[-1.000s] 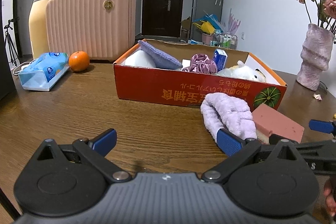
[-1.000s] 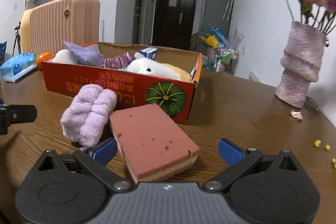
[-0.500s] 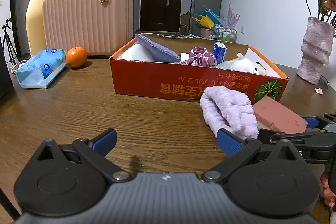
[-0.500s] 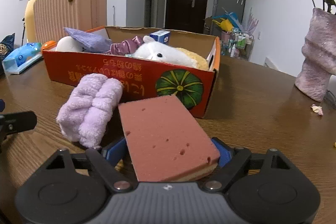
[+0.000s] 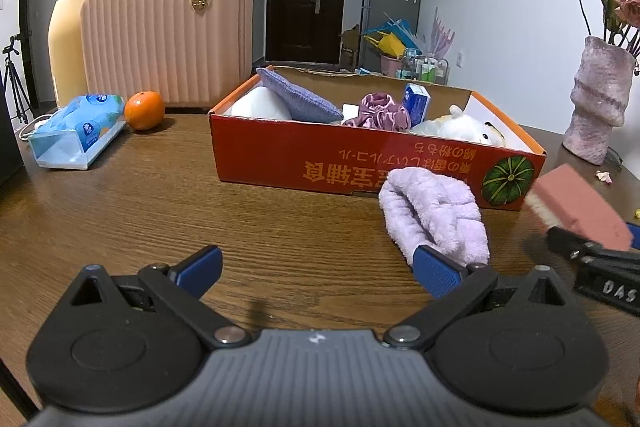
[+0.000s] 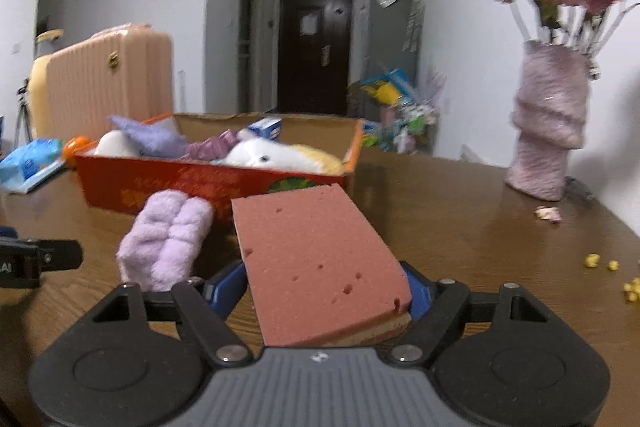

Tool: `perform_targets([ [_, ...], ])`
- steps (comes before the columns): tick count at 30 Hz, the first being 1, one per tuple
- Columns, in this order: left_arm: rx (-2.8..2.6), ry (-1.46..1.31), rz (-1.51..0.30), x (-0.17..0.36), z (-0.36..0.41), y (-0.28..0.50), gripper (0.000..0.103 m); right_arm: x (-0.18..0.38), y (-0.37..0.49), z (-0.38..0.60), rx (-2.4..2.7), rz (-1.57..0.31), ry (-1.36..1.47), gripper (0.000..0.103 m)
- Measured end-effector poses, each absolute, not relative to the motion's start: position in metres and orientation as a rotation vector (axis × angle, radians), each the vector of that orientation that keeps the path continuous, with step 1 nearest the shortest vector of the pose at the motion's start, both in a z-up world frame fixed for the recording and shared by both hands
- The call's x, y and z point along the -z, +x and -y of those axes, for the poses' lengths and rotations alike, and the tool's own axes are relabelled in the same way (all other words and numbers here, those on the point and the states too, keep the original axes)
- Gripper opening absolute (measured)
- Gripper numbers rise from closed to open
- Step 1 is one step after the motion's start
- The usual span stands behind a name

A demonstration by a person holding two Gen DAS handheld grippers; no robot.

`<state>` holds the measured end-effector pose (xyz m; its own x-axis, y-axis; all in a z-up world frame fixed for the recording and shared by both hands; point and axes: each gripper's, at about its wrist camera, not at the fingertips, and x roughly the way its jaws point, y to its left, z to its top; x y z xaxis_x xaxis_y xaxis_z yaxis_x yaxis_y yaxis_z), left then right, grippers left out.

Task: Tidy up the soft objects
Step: 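Close the right gripper on the pink sponge and lift it, then close the left gripper on the lilac hair tie while the right holds the sponge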

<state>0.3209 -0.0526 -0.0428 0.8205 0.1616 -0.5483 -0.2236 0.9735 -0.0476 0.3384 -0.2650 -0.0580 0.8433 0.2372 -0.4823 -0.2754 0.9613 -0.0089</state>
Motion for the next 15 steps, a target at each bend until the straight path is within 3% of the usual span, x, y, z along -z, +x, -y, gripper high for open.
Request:
perform_targets([
  [15,-0.145,-0.074,-0.531,0.040,0.087,0.335,0.103,0.045,0.332,0.307,-0.047,-0.390,0.062,0.079],
])
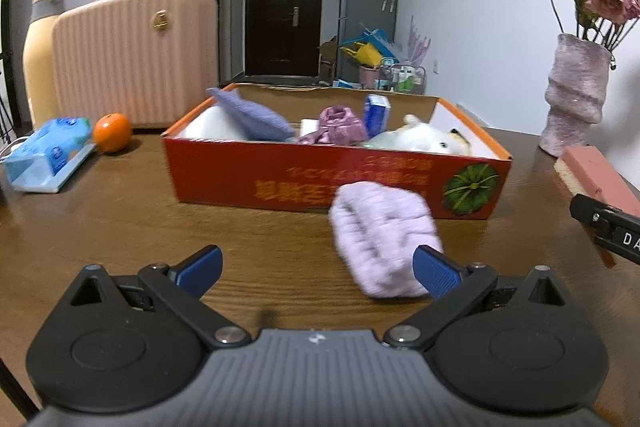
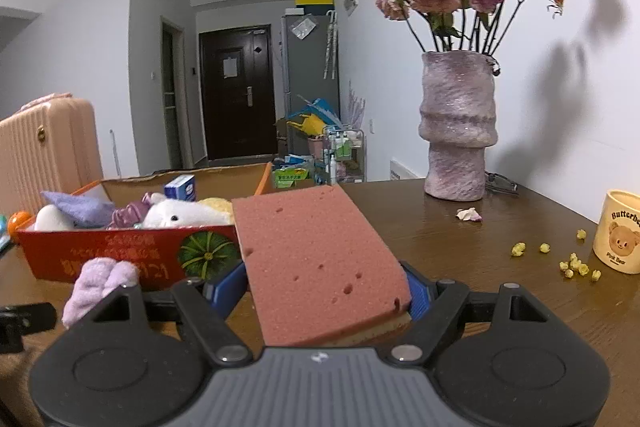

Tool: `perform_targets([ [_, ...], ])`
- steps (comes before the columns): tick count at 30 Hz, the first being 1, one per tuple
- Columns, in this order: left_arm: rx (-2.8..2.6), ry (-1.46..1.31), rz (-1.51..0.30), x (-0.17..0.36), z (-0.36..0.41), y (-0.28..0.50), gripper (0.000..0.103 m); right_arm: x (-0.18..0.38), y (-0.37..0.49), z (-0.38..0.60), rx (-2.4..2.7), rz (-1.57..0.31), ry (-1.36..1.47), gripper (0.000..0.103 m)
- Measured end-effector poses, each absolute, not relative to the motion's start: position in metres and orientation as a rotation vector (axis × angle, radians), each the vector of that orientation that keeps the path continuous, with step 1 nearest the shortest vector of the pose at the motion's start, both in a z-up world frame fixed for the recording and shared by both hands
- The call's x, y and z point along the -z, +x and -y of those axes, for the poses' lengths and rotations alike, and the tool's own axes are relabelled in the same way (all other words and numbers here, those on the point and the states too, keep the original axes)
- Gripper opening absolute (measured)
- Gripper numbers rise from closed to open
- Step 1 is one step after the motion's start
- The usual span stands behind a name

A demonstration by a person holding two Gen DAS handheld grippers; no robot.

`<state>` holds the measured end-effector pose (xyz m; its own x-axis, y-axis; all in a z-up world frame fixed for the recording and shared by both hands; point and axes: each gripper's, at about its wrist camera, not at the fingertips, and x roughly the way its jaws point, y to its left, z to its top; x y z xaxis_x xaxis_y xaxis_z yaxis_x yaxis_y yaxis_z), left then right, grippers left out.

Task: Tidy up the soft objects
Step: 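Close the left gripper on the lilac hair tie while the right holds the sponge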

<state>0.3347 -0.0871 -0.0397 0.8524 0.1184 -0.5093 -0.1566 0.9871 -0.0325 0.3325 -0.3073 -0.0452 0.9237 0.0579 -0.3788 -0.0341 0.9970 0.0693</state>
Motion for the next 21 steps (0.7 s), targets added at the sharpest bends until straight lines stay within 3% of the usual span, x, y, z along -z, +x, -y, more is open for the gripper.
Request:
perform_targets([
  [21,-0.188,-0.002,-0.622,0.056,0.127,0.394,0.103,0.043,0.338,0.318,0.014,-0.341,0.130,0.079],
])
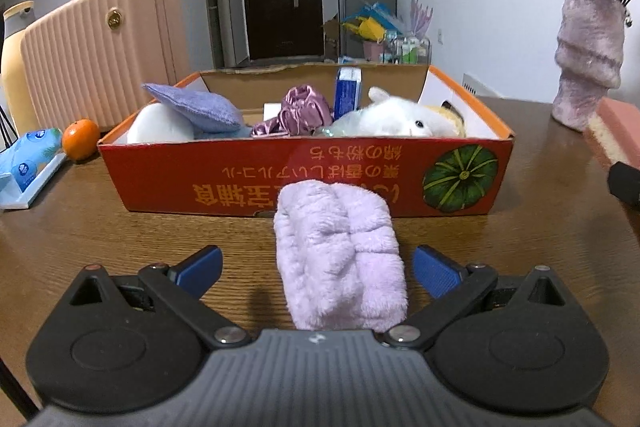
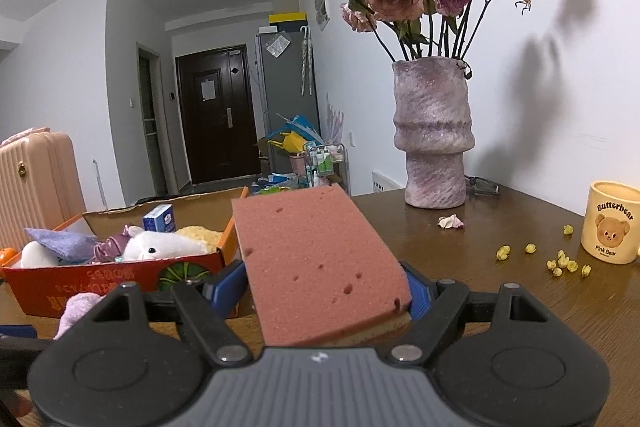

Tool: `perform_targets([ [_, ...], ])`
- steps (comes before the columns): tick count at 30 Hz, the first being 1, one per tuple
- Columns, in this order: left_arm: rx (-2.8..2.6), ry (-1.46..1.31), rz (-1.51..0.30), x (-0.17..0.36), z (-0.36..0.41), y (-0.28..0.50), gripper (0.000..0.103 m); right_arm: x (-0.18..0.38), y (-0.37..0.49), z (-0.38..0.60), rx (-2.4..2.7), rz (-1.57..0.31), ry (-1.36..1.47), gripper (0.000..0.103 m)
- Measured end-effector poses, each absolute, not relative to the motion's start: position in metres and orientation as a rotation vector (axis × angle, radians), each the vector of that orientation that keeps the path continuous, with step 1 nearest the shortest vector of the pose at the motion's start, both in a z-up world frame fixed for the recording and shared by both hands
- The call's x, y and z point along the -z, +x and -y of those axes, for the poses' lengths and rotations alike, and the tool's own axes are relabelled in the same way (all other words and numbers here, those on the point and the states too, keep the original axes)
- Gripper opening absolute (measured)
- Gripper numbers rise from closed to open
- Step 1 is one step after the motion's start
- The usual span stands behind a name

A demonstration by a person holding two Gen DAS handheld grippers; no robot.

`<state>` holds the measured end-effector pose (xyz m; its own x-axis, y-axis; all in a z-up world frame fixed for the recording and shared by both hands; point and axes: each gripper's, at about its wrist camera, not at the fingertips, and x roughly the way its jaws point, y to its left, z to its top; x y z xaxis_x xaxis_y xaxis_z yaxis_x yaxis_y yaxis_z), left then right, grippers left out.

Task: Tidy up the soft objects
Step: 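Close the left gripper on the lilac hair tie while the right holds the sponge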

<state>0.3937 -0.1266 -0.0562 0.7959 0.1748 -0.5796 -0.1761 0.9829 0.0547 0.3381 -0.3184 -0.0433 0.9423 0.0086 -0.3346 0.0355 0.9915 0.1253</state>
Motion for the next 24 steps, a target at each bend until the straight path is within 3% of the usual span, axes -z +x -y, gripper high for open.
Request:
perform_targets([
  [9,-0.167,-0.102,-0.703,0.063,0.109,0.405,0.102,0.045,0.338,0.316,0.003,-0.344,0.124,0.079],
  [12,-0.146,-0.097,-0.699,0.064,0.111,0.405,0.086,0.044,0.337,0.316,-0.003,-0.340,0.124,0.079],
  [14,-0.119,-0.088,-0.701,0.064,0.113,0.405,0.062,0.044,0.337,0.315,-0.007,-0.339,0.121,0.079],
  [17,-0.113,-0.063,-0.684,0.063,0.117,0.403,0.049,0.045,0.337,0.314,-0.012,-0.341,0.118,0.079],
  [24,-0.101,-0.044,-0.639,0.057,0.121,0.394,0.039,0.045,0.336,0.311,-0.022,-0.335,0.099,0.079],
])
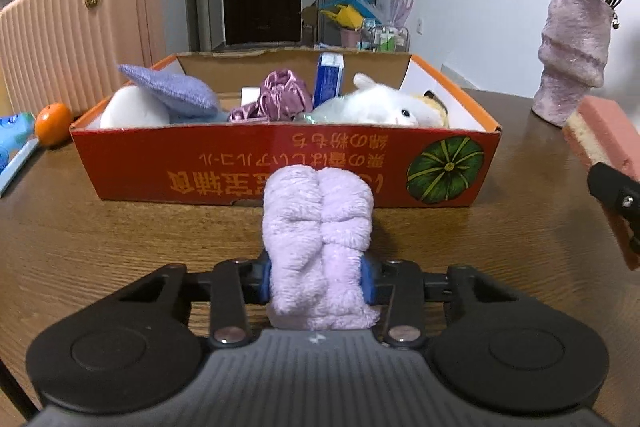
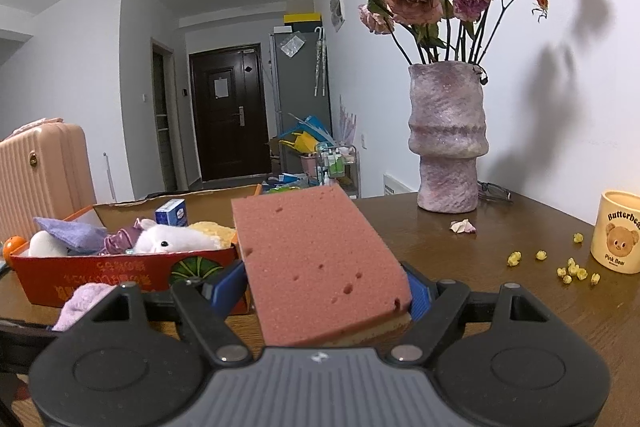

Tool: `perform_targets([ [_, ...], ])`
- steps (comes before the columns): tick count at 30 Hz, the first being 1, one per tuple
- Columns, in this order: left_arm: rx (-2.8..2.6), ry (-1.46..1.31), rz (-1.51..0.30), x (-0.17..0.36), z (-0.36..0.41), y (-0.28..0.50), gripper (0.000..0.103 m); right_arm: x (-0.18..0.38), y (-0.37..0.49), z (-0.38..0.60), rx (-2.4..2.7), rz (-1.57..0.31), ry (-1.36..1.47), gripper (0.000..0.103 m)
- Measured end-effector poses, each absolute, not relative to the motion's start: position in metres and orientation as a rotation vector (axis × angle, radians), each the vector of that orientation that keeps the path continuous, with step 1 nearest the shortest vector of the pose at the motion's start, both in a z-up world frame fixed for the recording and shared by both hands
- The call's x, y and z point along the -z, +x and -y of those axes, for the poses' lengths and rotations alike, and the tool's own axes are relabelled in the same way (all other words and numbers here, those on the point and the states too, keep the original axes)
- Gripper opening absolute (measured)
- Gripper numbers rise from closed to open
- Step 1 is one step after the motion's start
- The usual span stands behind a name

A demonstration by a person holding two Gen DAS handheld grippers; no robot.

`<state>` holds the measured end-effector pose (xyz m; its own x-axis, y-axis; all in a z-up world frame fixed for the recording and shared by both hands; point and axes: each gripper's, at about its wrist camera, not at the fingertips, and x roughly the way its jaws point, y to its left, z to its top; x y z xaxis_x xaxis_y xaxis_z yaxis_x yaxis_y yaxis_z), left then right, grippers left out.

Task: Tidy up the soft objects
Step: 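Close the left gripper on the lilac hair tie while the right holds the sponge, then carry the hair tie with the left gripper while the right carries the sponge over the box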

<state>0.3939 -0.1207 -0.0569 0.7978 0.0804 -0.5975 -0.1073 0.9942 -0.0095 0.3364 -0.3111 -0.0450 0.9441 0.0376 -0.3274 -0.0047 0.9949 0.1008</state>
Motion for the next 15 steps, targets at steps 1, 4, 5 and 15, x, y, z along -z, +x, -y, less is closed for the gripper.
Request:
perform_targets([
  [1,-0.103,-0.039,-0.627,0.056,0.121,0.392,0.039,0.045,0.336,0.311,-0.023,-0.334,0.096,0.079],
  [4,-0.115,-0.034,-0.595,0.051,0.119,0.384,0.039,0.045,0.336,0.310,-0.025,-0.329,0.092,0.079],
  [5,-0.131,-0.035,-0.581,0.048,0.118,0.381,0.039,0.044,0.335,0.309,-0.027,-0.325,0.093,0.079],
  [15,-0.157,-0.076,-0.488,0.026,0.100,0.349,0.039,0.038,0.328,0.295,-0.036,-0.274,0.155,0.079],
])
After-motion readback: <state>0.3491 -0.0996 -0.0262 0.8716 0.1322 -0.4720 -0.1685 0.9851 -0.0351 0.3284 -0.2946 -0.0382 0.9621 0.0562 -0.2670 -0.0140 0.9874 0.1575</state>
